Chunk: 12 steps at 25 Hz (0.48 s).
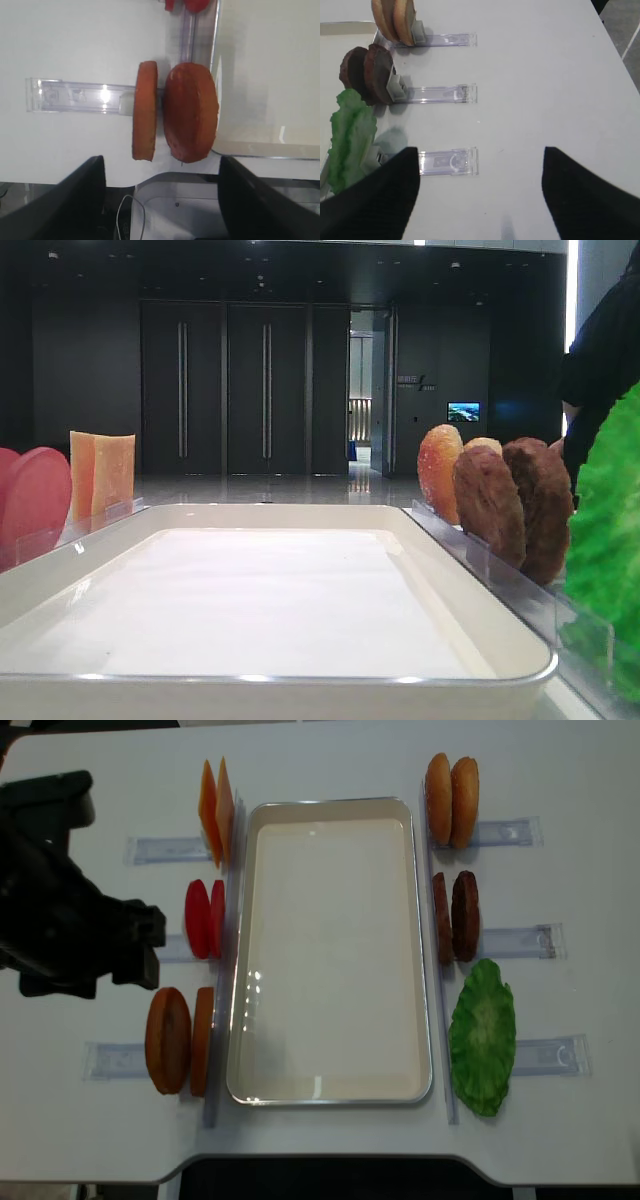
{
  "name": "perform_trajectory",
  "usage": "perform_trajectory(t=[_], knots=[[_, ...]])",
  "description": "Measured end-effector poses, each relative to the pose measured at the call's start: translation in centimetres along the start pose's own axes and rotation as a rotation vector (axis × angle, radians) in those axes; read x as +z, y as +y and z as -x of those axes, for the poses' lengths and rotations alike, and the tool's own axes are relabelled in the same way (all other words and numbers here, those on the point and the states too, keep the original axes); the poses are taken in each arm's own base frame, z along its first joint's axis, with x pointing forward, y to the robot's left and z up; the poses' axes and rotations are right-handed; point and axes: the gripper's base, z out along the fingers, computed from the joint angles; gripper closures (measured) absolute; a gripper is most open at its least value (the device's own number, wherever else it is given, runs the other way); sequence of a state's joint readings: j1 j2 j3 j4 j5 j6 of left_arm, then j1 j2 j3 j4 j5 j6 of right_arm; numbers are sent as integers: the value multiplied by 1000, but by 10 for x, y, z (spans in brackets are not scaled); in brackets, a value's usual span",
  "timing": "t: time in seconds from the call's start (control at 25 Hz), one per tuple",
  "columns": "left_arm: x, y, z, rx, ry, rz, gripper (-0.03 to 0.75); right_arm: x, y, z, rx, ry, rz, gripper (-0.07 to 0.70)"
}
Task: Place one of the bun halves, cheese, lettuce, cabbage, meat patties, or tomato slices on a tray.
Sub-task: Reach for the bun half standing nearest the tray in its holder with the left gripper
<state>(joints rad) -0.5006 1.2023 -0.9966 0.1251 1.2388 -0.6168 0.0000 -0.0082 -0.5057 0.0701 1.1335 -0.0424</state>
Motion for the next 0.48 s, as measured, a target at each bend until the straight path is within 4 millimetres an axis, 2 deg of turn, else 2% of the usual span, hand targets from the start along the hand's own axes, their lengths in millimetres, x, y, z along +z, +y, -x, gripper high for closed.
perform_trajectory(t=[0.2,0.32,0.48], knots=[[17,-23,-3,29,54,31,181,0,0,0,0,0,0,142],[29,-32,-2,30,87,53,181,0,0,0,0,0,0,142],[33,-38,-3,31,97,58,181,0,0,0,0,0,0,142]])
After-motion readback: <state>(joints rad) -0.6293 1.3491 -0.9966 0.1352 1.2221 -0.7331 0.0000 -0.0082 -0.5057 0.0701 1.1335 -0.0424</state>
